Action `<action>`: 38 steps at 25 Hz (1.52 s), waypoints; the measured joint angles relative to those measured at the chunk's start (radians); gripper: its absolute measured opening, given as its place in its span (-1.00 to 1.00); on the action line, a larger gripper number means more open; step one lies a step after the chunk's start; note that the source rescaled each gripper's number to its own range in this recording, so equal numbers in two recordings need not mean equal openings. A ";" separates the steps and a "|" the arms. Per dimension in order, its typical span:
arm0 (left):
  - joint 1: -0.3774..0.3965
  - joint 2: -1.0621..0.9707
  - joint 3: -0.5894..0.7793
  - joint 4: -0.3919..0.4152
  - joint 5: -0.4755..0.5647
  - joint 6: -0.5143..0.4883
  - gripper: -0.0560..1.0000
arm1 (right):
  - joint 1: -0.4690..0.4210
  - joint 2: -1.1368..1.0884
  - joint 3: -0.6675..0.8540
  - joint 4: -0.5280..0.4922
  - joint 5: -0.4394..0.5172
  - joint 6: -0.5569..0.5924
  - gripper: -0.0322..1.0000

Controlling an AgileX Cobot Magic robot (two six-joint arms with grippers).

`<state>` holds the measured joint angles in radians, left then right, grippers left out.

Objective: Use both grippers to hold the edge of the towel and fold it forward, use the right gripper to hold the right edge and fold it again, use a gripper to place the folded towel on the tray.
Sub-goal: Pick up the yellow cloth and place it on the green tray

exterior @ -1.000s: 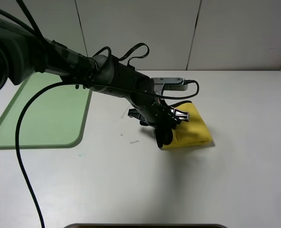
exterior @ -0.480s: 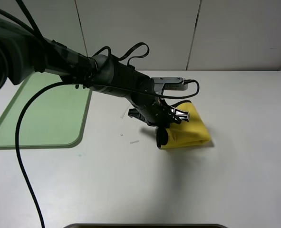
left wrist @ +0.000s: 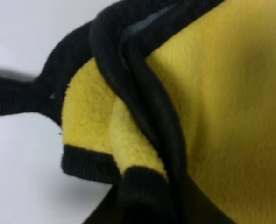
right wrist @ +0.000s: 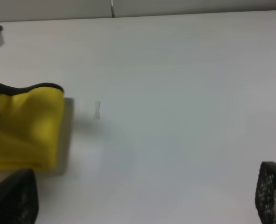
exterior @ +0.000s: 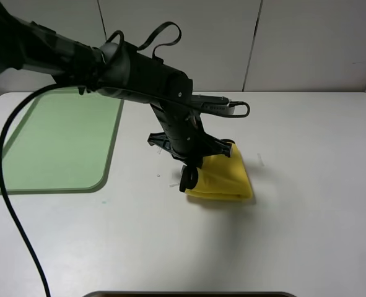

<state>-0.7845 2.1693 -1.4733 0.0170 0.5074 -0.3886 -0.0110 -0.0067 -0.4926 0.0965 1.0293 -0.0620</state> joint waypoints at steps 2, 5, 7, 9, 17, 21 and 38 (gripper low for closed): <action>0.010 -0.026 0.000 0.033 0.050 0.001 -0.71 | 0.000 0.000 0.000 0.000 0.000 0.000 1.00; 0.030 -0.063 0.000 0.076 0.120 0.003 -0.71 | 0.000 0.000 0.000 0.000 0.000 0.000 1.00; 0.051 -0.086 0.000 0.098 0.162 0.012 -0.71 | 0.000 0.000 0.000 0.001 0.000 0.000 1.00; 0.077 -0.110 0.000 0.106 0.194 0.036 -0.71 | 0.000 0.000 0.000 0.003 0.000 0.000 1.00; 0.224 -0.128 0.000 0.112 0.255 0.113 -0.71 | 0.000 0.000 0.000 0.004 0.000 0.000 1.00; 0.296 -0.128 0.000 0.112 0.263 0.166 -0.71 | 0.000 0.000 0.000 0.004 0.000 0.000 1.00; 0.617 -0.128 0.030 0.112 0.298 0.302 -0.71 | 0.000 0.000 0.000 0.004 0.000 0.000 1.00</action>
<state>-0.1678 2.0418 -1.4431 0.1292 0.8049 -0.0863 -0.0110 -0.0067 -0.4926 0.1005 1.0293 -0.0620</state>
